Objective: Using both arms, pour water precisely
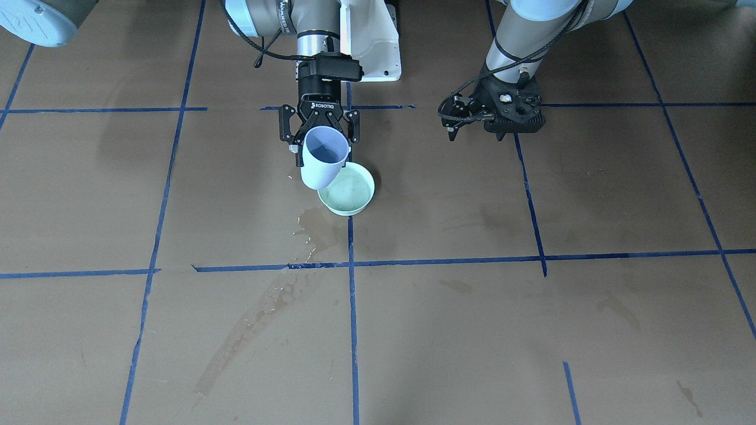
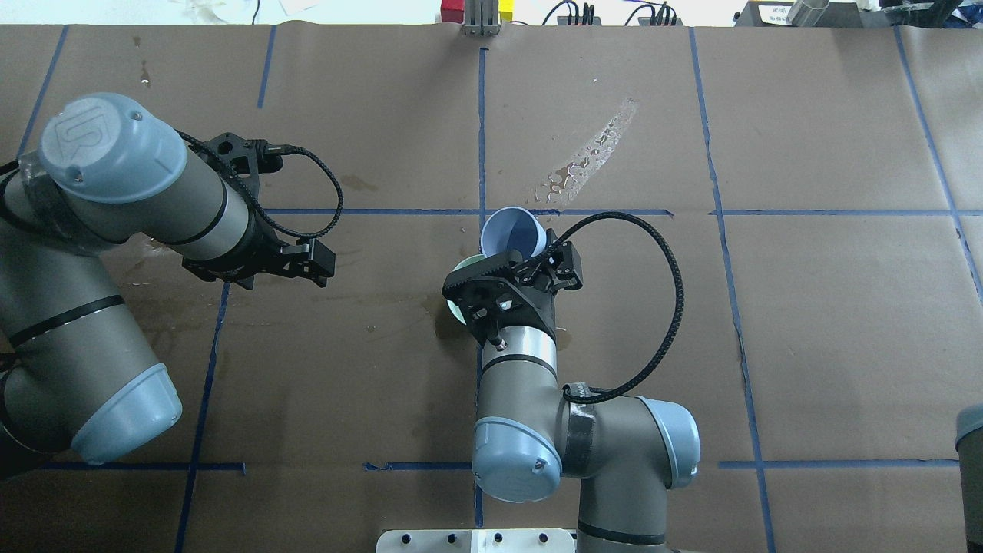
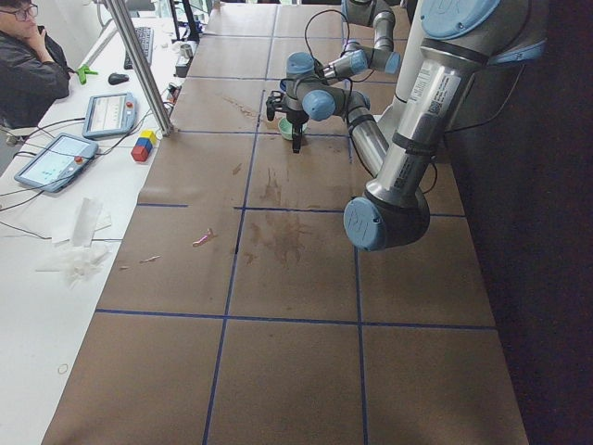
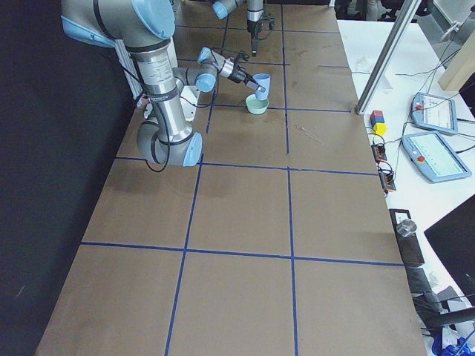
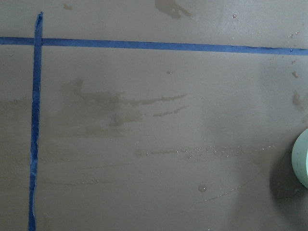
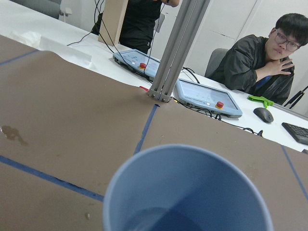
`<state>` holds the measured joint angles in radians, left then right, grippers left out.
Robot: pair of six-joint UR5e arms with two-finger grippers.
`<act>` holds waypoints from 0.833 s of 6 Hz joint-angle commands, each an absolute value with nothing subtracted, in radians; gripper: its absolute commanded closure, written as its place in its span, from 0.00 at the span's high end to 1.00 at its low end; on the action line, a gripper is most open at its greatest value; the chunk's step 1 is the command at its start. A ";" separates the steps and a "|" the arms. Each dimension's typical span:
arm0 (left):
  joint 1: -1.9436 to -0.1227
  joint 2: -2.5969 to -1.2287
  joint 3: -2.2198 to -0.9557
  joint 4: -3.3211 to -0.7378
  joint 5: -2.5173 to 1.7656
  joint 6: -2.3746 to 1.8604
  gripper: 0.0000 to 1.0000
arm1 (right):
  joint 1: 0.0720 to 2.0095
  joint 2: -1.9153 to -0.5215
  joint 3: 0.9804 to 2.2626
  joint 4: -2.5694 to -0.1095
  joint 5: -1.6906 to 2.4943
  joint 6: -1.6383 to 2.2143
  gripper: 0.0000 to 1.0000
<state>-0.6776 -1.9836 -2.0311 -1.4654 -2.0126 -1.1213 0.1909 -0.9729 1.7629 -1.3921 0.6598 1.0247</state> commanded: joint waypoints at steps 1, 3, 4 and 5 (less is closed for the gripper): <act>-0.678 -1.982 -2.031 -1.465 -2.013 -1.121 1.00 | 0.201 -1.003 1.791 -1.309 0.709 1.066 0.00; -0.678 -1.982 -2.031 -1.465 -2.013 -1.121 1.00 | 0.209 -1.162 1.951 -1.307 0.724 1.068 0.00; -0.678 -1.982 -2.031 -1.465 -2.013 -1.121 1.00 | 0.209 -1.258 2.013 -1.307 0.724 1.068 0.00; -0.678 -1.982 -2.031 -1.466 -2.013 -1.121 1.00 | 0.216 -1.326 2.058 -1.305 0.724 1.069 0.00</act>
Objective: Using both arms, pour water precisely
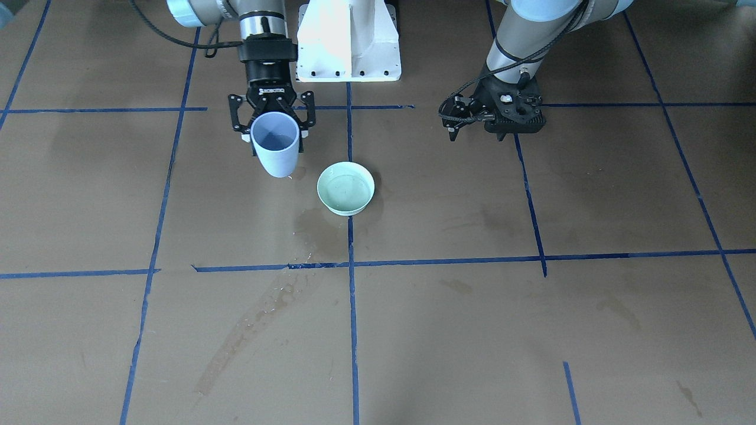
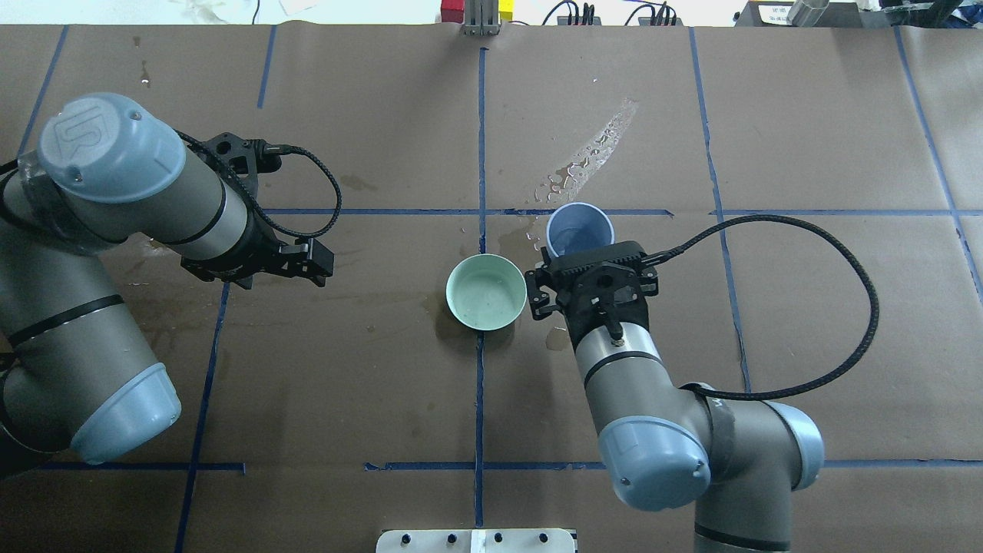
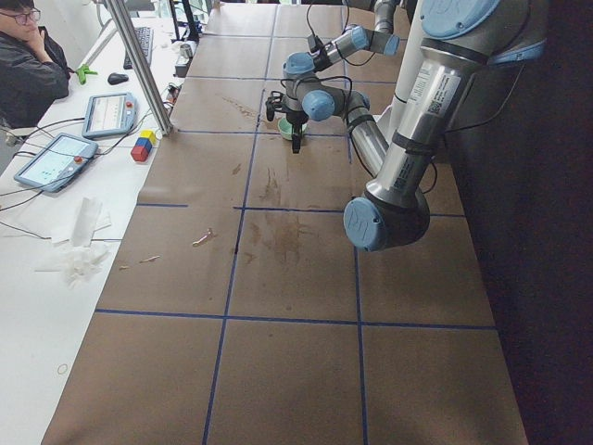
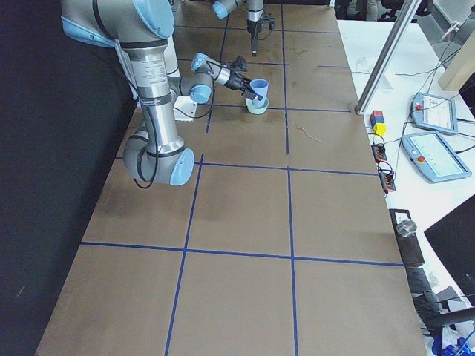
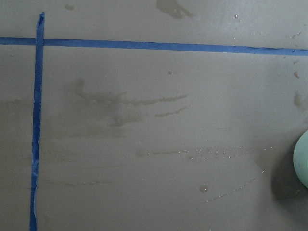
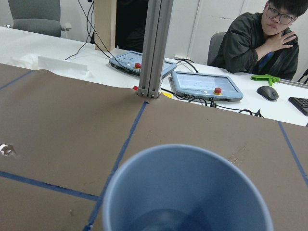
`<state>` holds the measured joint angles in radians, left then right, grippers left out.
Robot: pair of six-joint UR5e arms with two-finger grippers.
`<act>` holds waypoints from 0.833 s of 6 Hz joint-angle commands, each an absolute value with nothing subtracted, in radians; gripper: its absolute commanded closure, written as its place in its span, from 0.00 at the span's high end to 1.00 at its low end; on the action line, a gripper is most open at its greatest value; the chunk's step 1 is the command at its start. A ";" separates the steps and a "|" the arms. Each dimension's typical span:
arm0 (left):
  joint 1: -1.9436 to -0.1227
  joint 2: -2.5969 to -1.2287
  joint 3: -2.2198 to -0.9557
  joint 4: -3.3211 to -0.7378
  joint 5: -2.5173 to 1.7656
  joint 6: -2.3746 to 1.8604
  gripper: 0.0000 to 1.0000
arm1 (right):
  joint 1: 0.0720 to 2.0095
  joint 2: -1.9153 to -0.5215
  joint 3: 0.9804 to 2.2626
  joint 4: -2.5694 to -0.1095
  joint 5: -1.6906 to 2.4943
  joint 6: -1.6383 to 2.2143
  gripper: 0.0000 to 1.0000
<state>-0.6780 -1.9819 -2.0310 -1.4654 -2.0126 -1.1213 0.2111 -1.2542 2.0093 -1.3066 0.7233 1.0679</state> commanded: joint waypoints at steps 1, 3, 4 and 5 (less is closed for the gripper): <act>-0.677 -1.982 -2.031 -1.465 -2.013 -1.121 1.00 | 0.228 -1.379 2.063 -1.234 0.724 1.072 0.00; -0.676 -1.982 -2.031 -1.466 -2.013 -1.121 1.00 | 0.258 -1.590 2.048 -0.932 0.753 1.066 0.00; -0.676 -1.982 -2.031 -1.465 -2.013 -1.121 1.00 | 0.271 -1.630 2.039 -0.910 0.759 1.072 0.00; -0.676 -1.983 -2.031 -1.465 -2.013 -1.121 1.00 | 0.287 -1.675 2.017 -0.910 0.759 1.077 0.01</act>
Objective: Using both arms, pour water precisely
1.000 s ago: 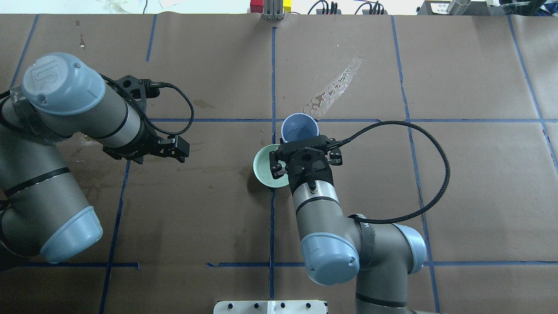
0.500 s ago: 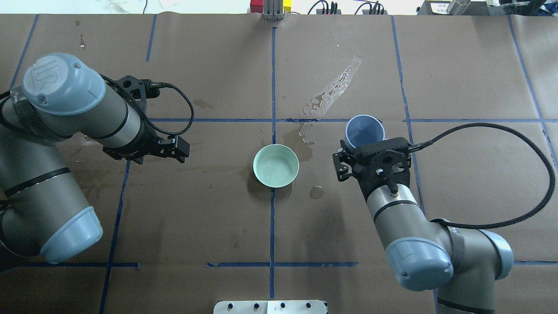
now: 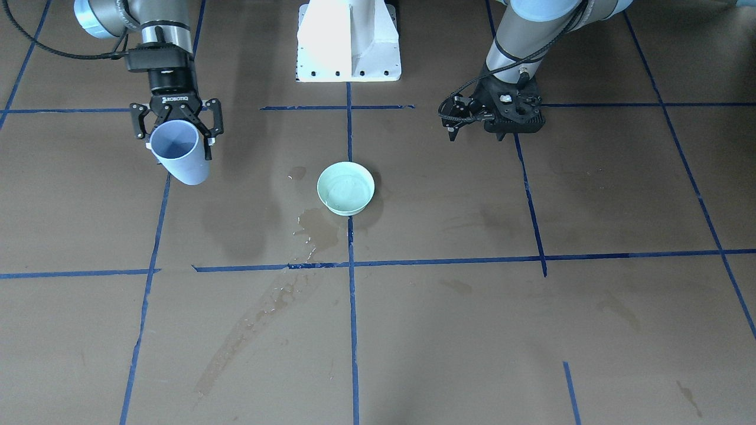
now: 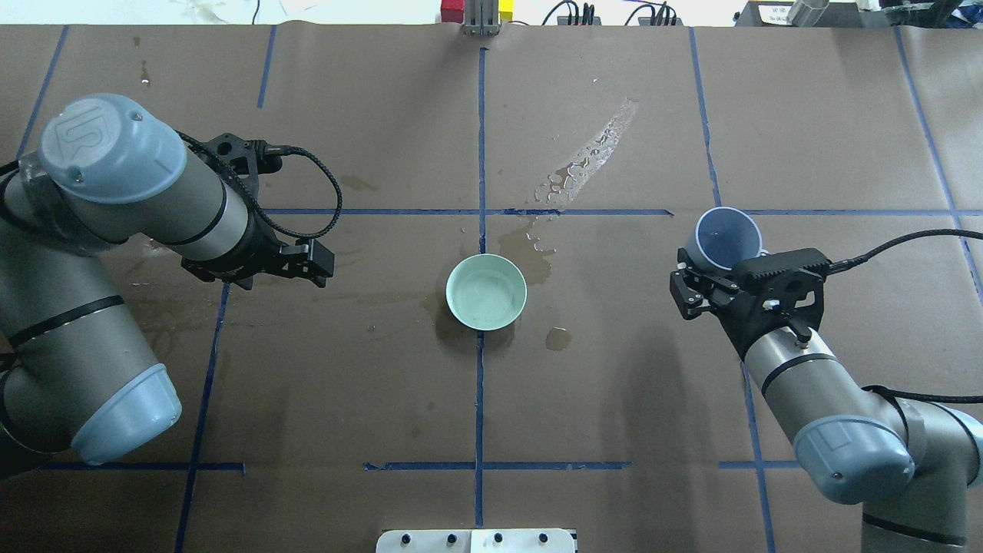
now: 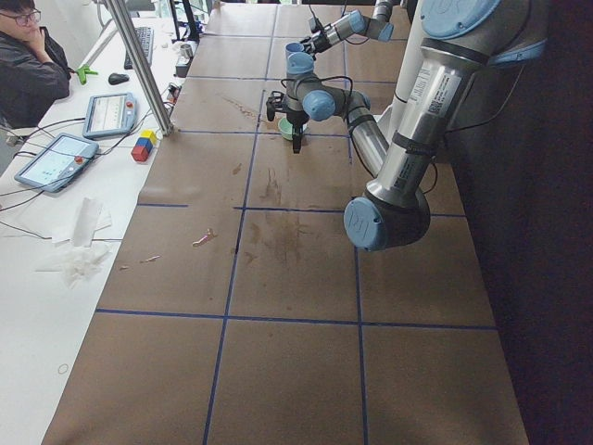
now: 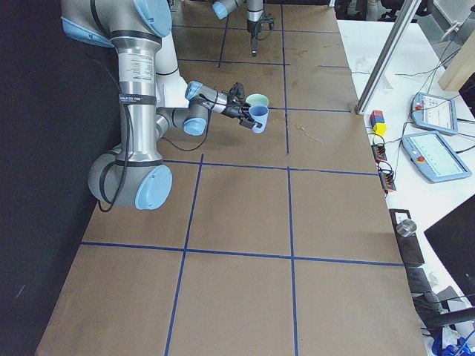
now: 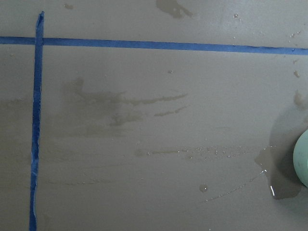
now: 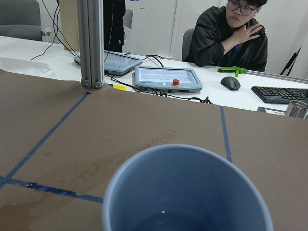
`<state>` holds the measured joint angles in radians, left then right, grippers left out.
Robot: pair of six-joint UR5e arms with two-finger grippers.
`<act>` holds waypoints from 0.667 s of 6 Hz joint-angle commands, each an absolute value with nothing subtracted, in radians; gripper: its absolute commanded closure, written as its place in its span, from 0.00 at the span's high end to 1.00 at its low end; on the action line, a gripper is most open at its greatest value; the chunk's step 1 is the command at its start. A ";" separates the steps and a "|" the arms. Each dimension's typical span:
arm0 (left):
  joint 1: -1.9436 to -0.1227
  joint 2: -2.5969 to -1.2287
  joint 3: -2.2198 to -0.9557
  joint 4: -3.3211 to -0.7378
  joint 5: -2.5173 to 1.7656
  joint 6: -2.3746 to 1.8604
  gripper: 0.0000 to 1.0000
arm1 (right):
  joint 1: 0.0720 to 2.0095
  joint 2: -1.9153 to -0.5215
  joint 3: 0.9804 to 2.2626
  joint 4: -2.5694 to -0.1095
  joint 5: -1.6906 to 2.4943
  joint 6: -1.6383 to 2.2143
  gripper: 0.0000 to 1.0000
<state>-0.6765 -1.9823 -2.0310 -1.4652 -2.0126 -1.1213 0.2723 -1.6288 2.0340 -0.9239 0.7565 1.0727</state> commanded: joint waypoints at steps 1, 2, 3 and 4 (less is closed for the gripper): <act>-0.676 -1.983 -2.031 -1.465 -2.011 -1.121 1.00 | 0.297 -1.713 2.010 -0.910 0.761 1.166 0.01; -0.676 -1.983 -2.031 -1.465 -2.011 -1.121 1.00 | 0.305 -1.745 1.996 -0.884 0.764 1.219 0.01; -0.676 -1.983 -2.031 -1.465 -2.011 -1.121 1.00 | 0.311 -1.791 1.923 -0.717 0.767 1.210 0.01; -0.676 -1.983 -2.033 -1.465 -2.011 -1.123 1.00 | 0.339 -1.822 1.805 -0.536 0.808 1.186 0.01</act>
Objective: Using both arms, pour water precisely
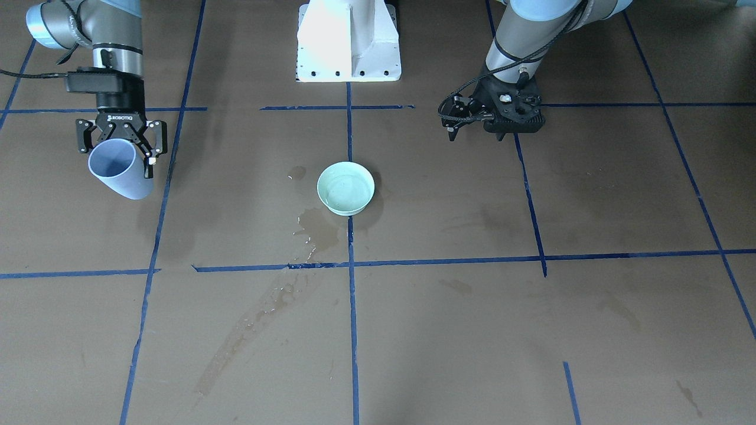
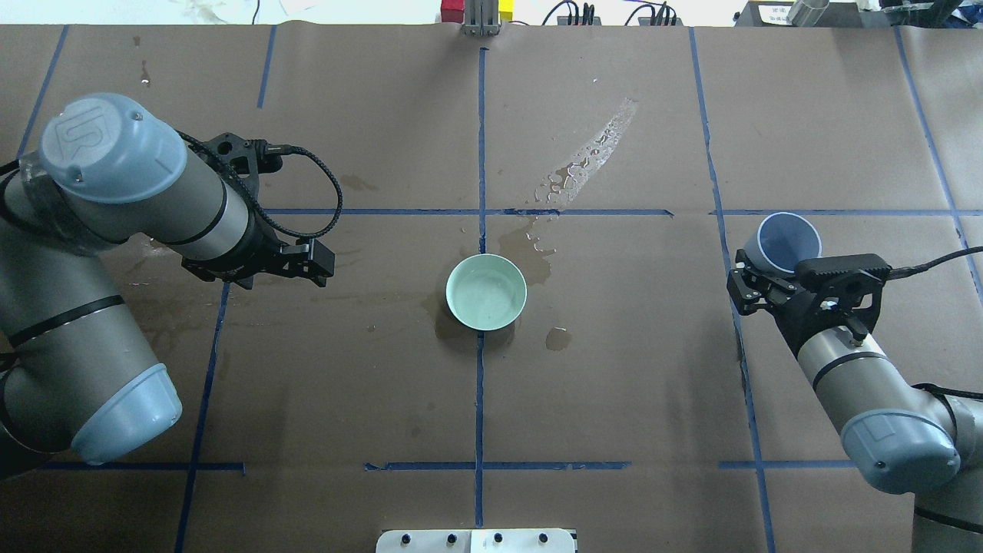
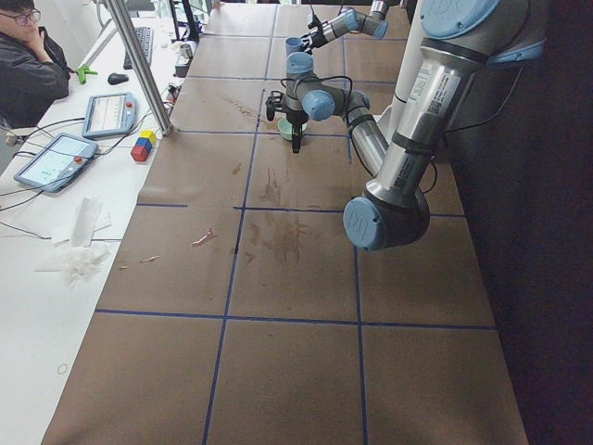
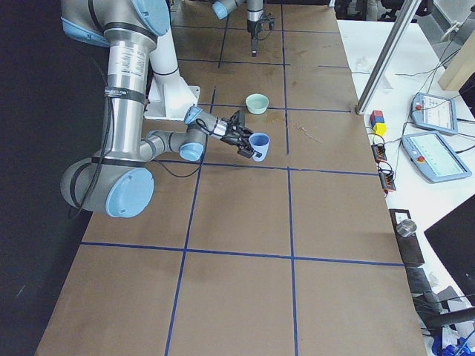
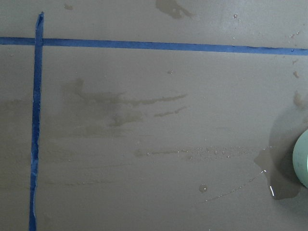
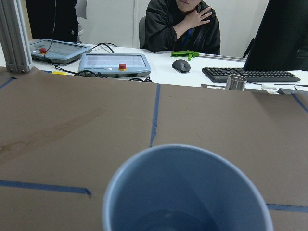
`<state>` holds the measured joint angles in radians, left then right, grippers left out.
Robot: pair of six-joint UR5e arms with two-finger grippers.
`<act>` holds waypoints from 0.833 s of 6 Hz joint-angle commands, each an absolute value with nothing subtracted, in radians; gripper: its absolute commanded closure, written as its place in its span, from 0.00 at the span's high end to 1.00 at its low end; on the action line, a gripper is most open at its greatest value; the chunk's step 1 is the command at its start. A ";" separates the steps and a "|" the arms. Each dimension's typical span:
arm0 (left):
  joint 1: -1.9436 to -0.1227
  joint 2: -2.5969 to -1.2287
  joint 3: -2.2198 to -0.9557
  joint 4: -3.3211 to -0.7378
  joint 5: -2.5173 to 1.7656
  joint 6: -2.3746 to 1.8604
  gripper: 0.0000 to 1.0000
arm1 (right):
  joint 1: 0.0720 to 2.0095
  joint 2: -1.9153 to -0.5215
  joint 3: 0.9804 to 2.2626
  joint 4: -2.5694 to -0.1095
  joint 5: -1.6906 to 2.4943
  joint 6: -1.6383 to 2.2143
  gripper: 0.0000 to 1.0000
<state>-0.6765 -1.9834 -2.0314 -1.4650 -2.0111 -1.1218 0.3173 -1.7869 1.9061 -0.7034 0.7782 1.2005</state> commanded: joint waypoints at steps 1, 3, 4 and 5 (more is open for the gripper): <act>-0.676 -1.985 -2.033 -1.465 -2.011 -1.123 1.00 | 0.363 -1.836 1.710 -0.400 0.819 1.122 0.00; -0.676 -1.985 -2.033 -1.465 -2.011 -1.123 1.00 | 0.417 -1.847 1.579 -0.250 0.879 1.050 0.00; -0.675 -1.985 -2.033 -1.465 -2.011 -1.123 1.00 | 0.422 -1.847 1.575 -0.249 0.879 1.040 0.00; -0.675 -1.985 -2.033 -1.465 -2.011 -1.123 1.00 | 0.420 -1.845 1.574 -0.250 0.880 1.040 0.00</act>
<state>-0.6754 -1.9850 -2.0325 -1.4650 -2.0110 -1.1229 0.4178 -1.8457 1.5804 -0.2547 0.8766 1.0452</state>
